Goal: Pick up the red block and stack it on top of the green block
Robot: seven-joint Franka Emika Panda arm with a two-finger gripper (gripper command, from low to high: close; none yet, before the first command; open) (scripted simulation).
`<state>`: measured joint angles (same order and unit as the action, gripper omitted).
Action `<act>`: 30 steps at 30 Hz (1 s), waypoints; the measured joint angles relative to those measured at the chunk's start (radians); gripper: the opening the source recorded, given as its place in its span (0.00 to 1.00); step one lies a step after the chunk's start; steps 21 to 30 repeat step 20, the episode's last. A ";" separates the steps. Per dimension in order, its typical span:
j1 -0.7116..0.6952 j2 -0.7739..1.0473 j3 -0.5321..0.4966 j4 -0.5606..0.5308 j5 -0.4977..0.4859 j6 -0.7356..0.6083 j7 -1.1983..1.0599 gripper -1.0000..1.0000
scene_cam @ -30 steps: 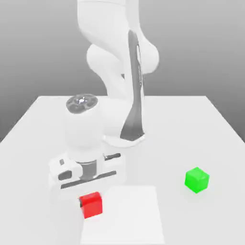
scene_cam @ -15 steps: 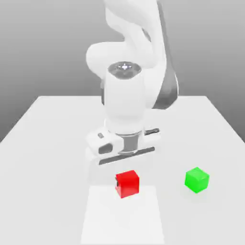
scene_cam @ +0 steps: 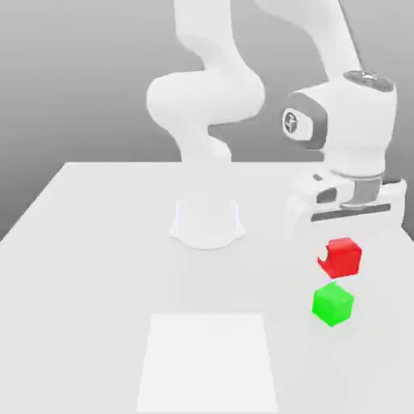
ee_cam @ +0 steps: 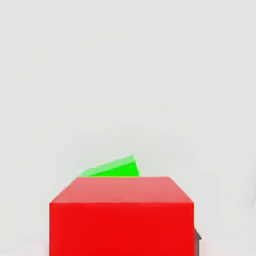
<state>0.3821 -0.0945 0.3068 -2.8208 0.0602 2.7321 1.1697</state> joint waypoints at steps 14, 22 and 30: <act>0.008 0.153 -0.033 0.005 -0.131 0.140 0.098 1.00; 0.038 -0.021 -0.031 -0.002 0.005 -0.021 0.002 1.00; 0.038 -0.021 -0.031 -0.002 0.005 -0.021 0.002 1.00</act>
